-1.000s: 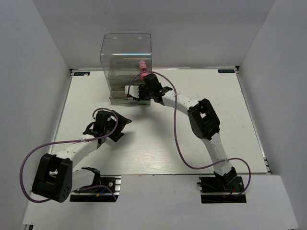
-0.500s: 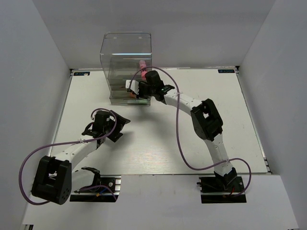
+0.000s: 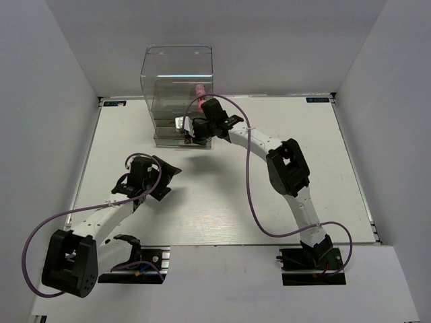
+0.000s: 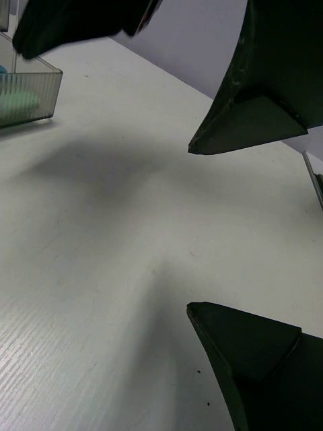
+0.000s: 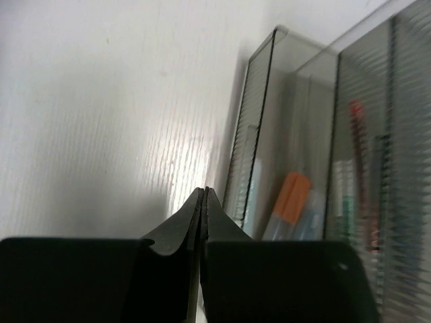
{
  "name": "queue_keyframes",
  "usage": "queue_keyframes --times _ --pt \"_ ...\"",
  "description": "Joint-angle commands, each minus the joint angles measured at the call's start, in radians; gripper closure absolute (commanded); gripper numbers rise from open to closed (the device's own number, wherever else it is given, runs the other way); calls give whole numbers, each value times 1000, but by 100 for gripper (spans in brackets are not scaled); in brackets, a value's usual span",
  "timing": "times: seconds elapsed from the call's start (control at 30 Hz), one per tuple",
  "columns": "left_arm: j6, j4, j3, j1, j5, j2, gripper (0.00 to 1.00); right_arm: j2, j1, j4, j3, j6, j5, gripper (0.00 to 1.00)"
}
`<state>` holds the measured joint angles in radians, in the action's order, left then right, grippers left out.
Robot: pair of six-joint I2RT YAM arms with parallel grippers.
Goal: Sort the stationery into containers
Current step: Close the drawer
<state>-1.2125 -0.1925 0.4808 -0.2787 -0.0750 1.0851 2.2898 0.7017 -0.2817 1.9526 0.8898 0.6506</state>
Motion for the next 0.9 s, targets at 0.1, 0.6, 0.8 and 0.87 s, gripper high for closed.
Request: queue_keyframes --times 0.1,0.6,0.8,0.87 --pt "-9 -38 -13 4 21 -48 0 46 1 9 0 14 -124 100" --pt "-38 -117 -4 4 21 -68 0 102 5 271 -64 -58 -367 100" --pt "-47 -137 5 4 21 -77 0 112 4 392 -95 -55 -424 100" --pt "-47 -137 5 4 21 -77 0 117 2 429 -101 -55 -447 100"
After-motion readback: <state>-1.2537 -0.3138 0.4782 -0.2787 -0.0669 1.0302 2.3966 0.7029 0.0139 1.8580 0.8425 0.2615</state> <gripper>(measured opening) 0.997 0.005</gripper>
